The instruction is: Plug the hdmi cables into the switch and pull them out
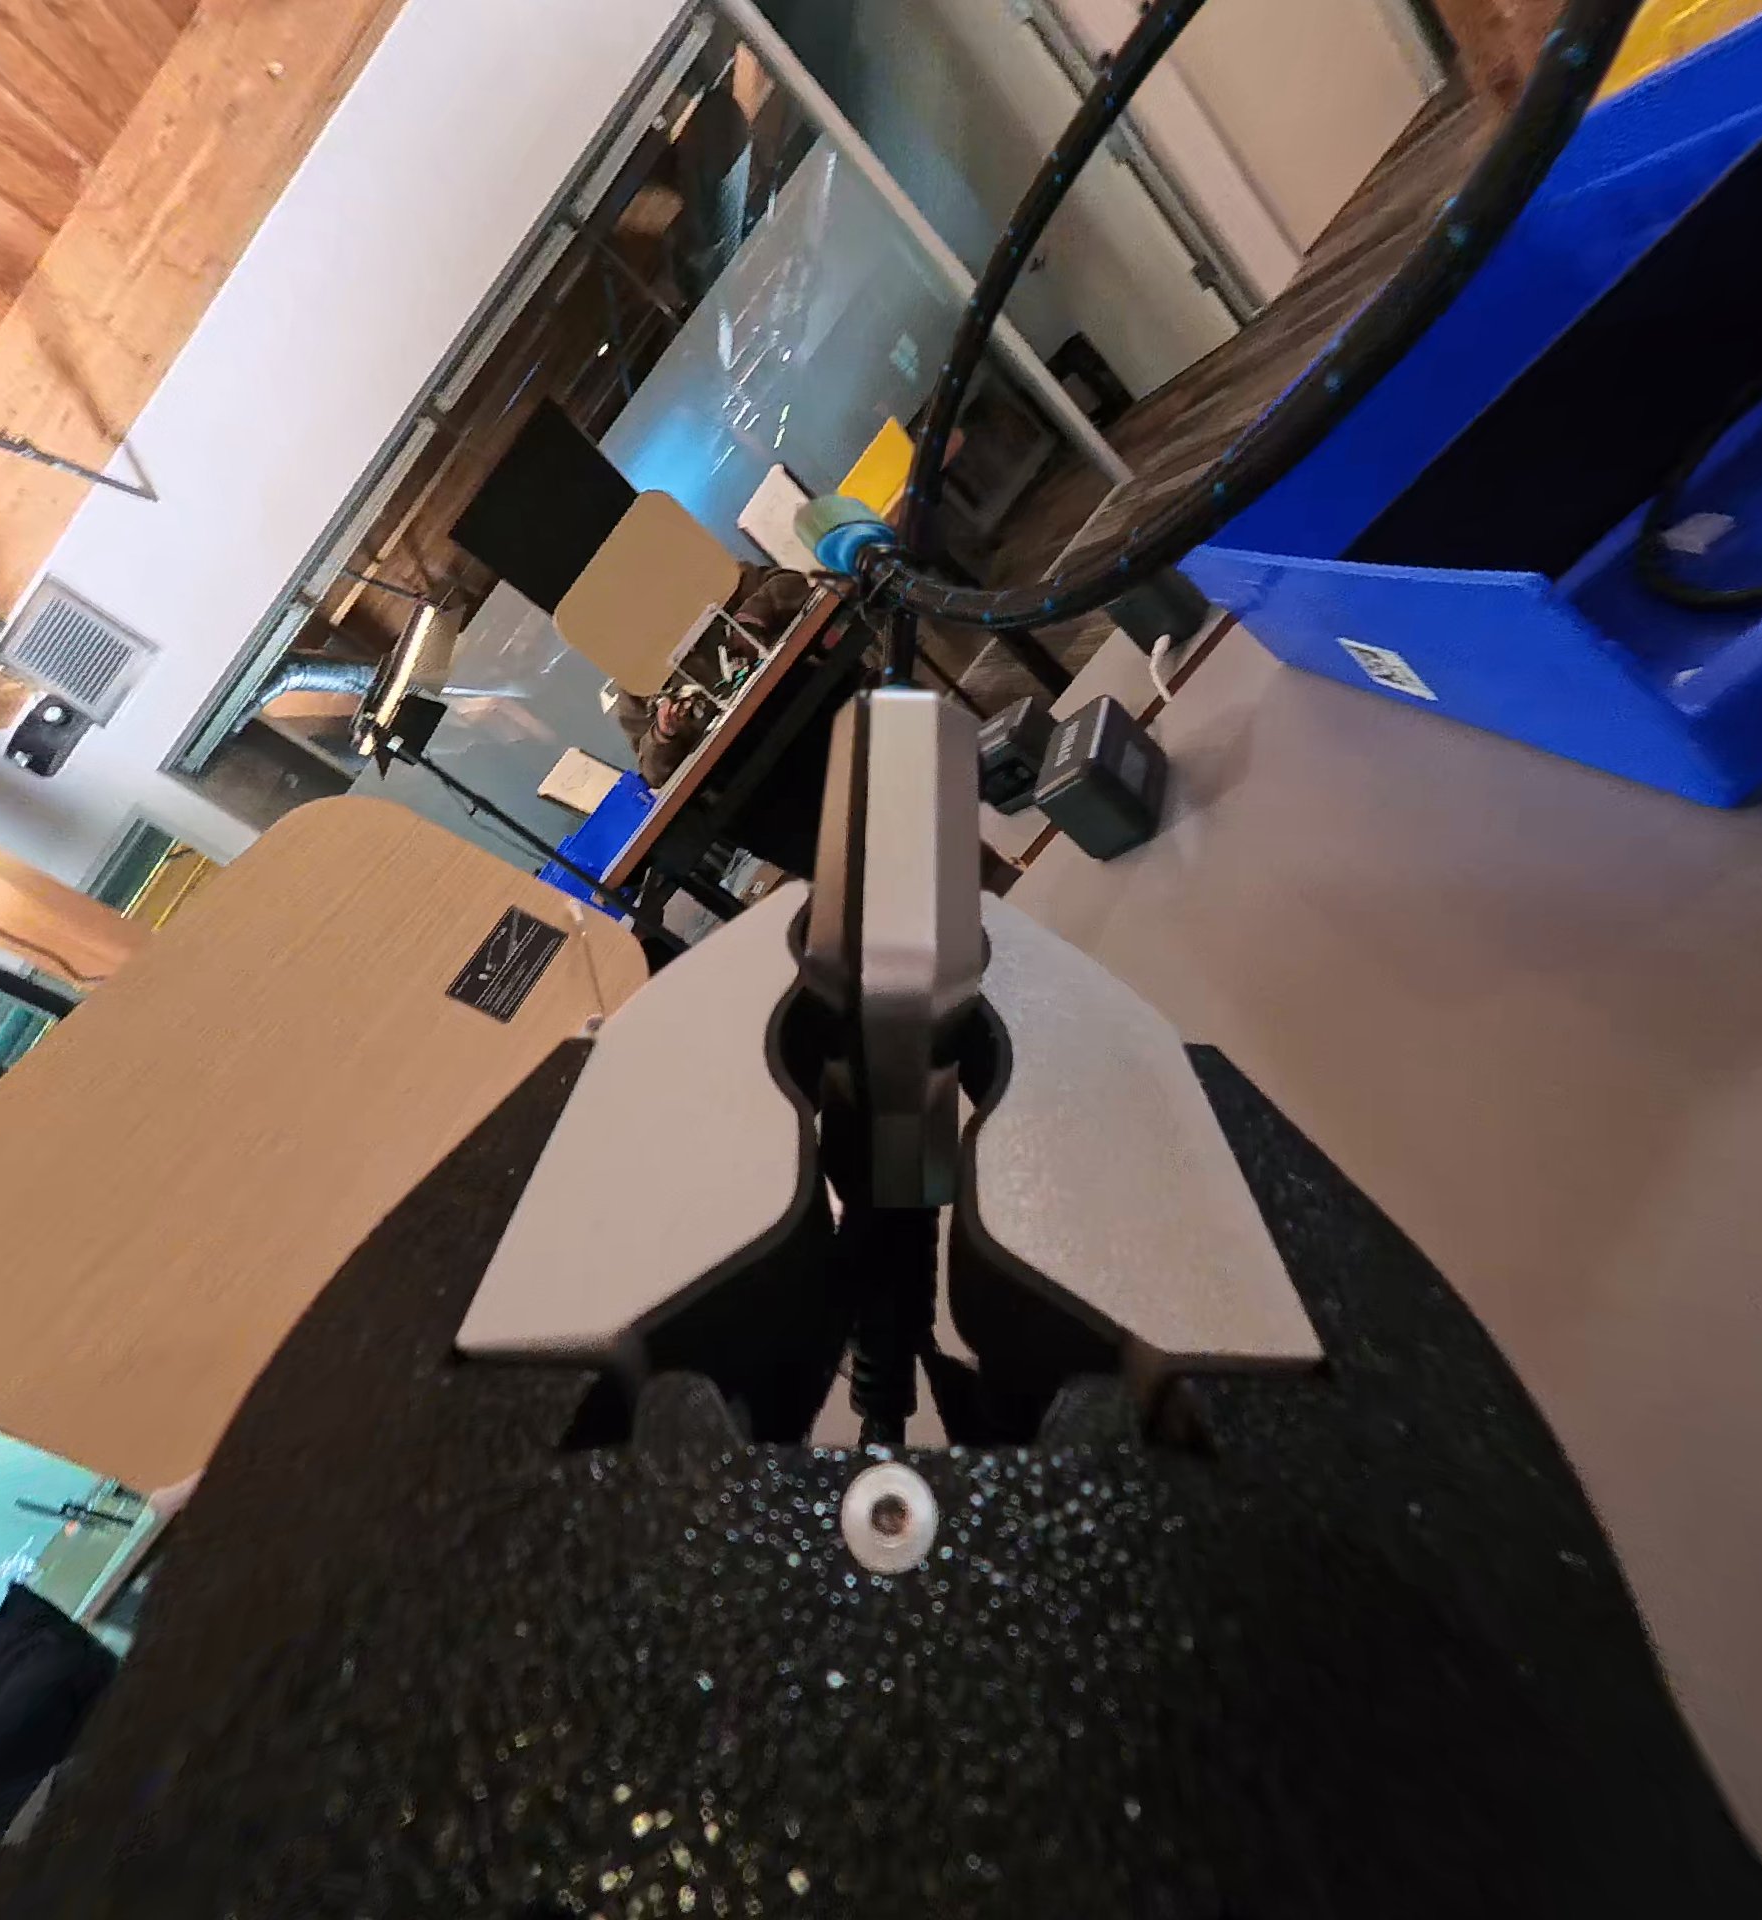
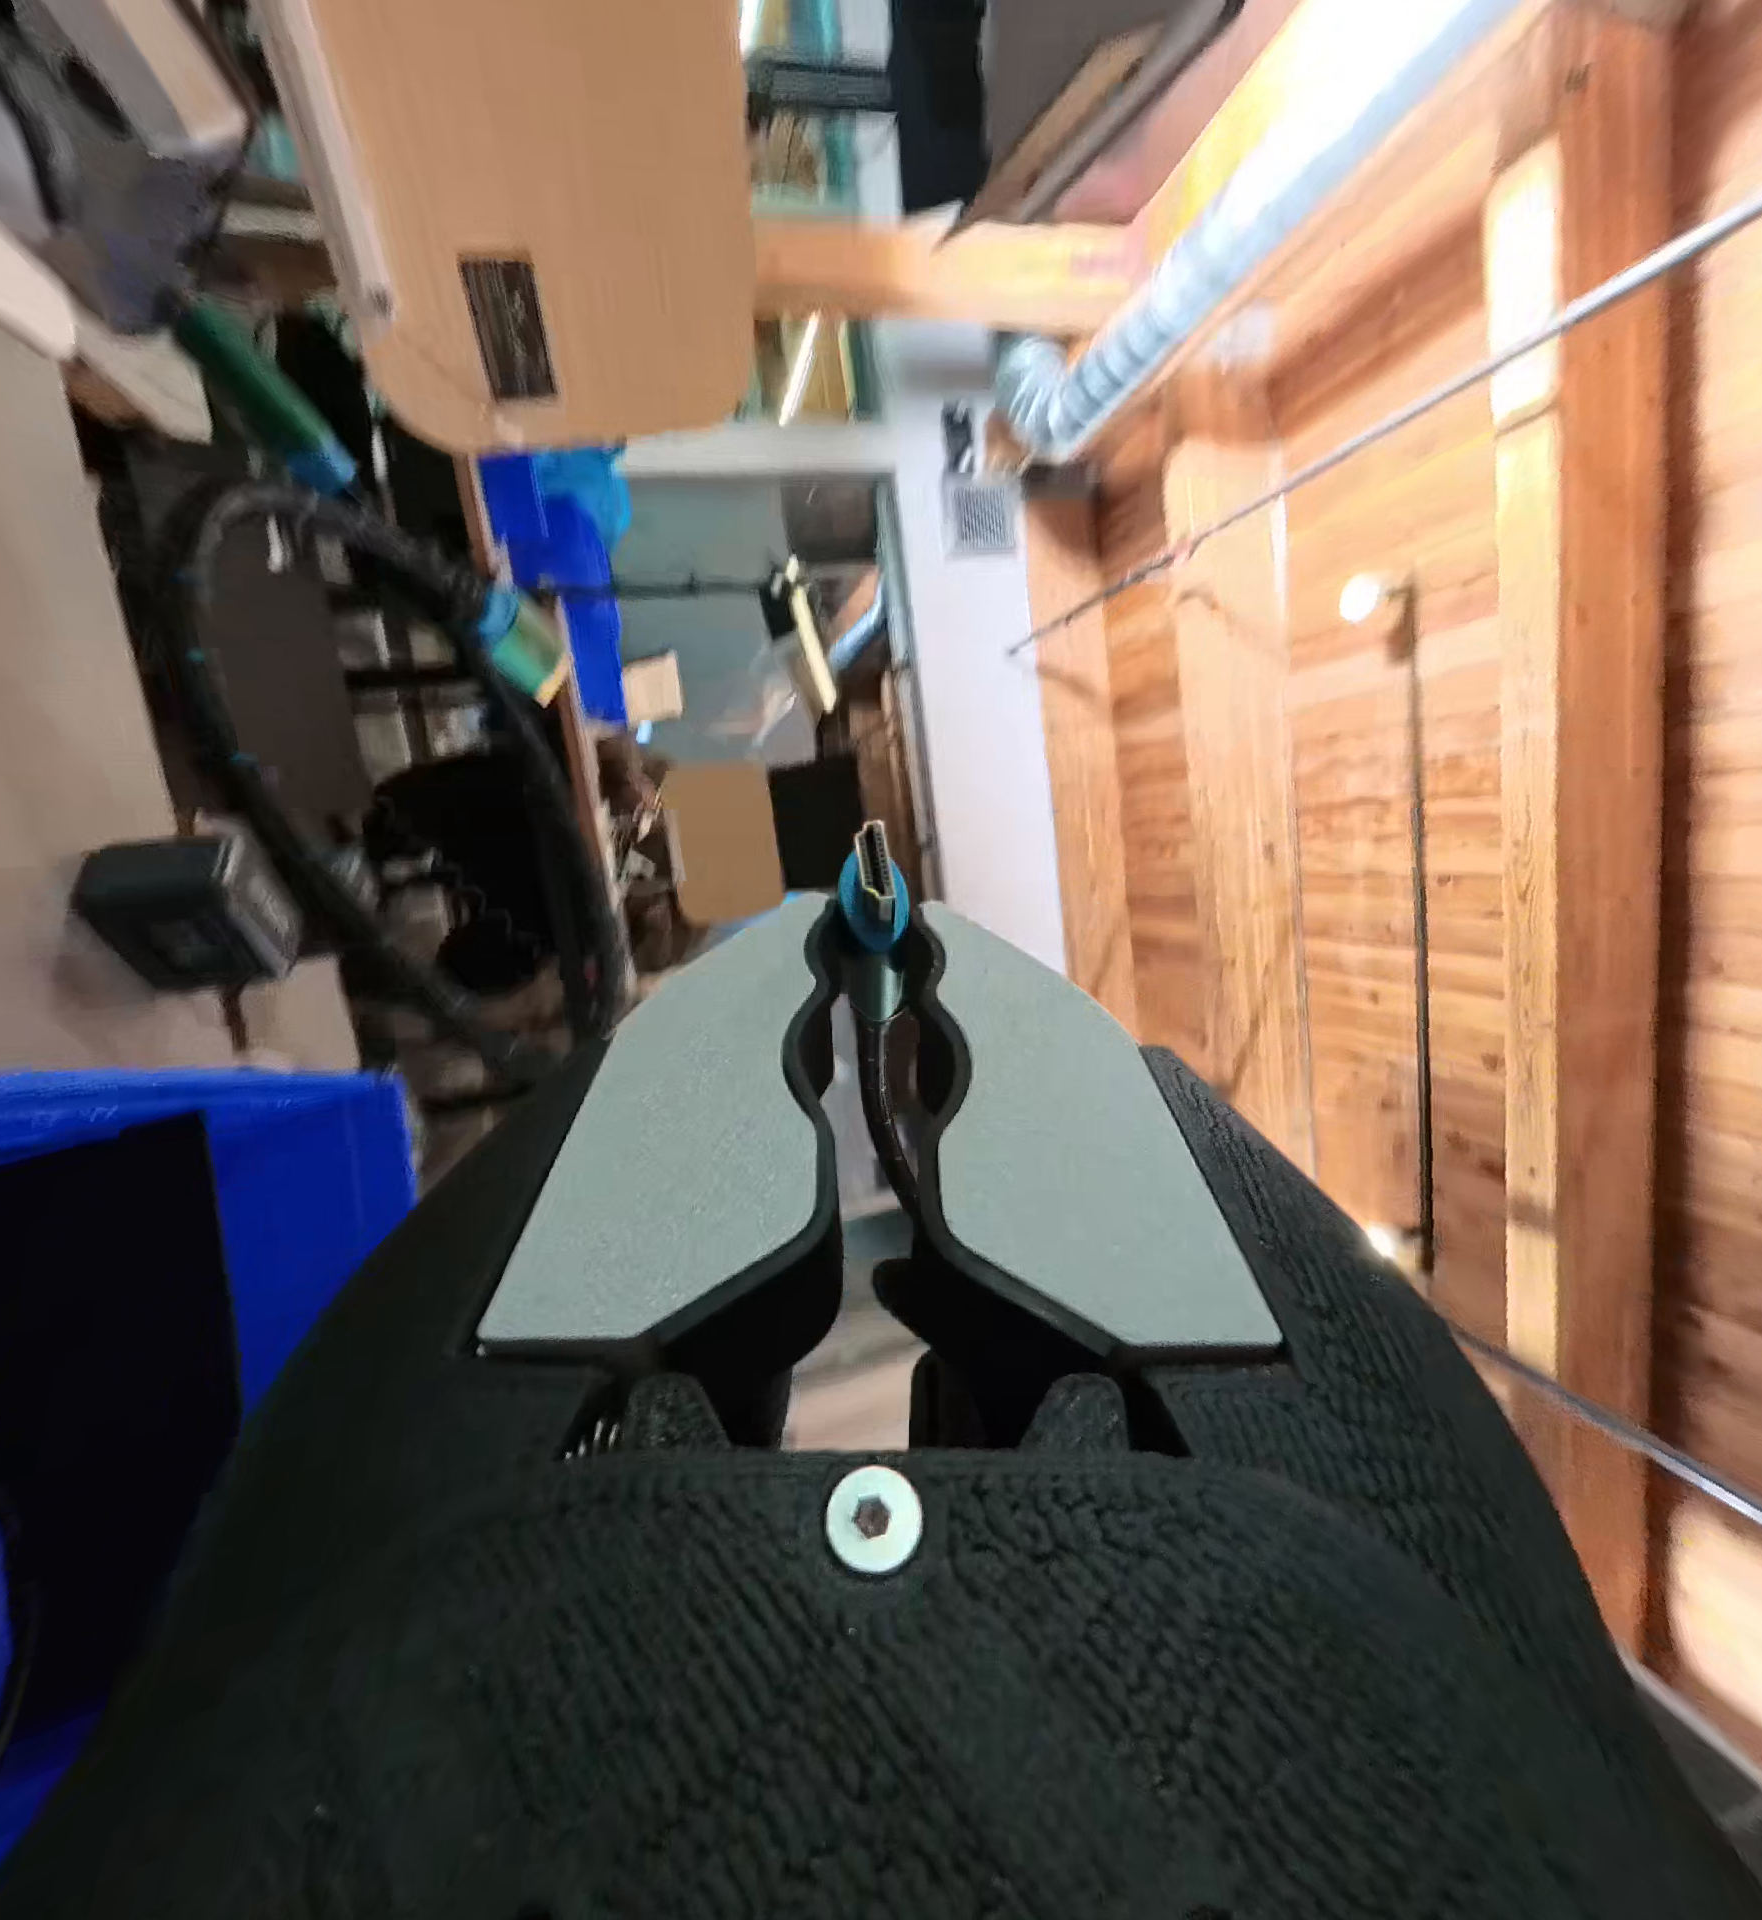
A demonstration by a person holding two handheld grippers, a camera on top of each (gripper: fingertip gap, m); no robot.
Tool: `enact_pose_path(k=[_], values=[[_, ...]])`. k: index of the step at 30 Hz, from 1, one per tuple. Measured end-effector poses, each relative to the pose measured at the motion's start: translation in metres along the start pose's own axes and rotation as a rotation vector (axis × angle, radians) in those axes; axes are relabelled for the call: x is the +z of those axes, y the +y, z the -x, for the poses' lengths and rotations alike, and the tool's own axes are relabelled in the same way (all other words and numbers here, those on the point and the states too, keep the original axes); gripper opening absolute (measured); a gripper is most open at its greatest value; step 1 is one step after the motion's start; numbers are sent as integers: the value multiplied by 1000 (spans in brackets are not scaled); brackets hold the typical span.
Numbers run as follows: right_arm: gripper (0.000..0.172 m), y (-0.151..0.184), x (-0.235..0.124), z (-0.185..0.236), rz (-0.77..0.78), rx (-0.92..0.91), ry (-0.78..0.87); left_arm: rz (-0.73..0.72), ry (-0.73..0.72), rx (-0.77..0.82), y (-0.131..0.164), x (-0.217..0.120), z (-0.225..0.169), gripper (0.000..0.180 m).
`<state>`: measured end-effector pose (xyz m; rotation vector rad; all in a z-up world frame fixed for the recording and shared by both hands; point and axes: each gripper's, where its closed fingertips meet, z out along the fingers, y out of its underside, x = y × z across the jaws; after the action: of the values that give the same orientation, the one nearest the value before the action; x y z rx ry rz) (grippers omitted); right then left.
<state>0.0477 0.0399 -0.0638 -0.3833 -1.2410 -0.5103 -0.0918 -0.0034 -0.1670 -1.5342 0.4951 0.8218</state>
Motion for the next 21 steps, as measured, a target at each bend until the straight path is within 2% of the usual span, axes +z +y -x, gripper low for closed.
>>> enact_pose_path(k=[3, 6, 10, 13, 18, 21], values=[[10, 10, -14, 24, 129, 66, -189, 37, -46, -10, 4, 0, 10, 21], [11, -7, -38, 60, 96, 199, -477, 57, -62, -20, 7, 2, 14, 21], [10, -17, -53, 108, 109, 176, -715, 12, -56, -94, -4, 0, 17, 21], [11, -24, -37, 133, 120, 165, -721, -37, -63, -70, -18, -4, 13, 22], [11, -29, 8, 137, 161, 215, -531, -96, -79, 21, -29, -7, -3, 22], [10, -34, 21, 131, 147, 205, -442, -116, -66, 32, -29, -7, -8, 22]])
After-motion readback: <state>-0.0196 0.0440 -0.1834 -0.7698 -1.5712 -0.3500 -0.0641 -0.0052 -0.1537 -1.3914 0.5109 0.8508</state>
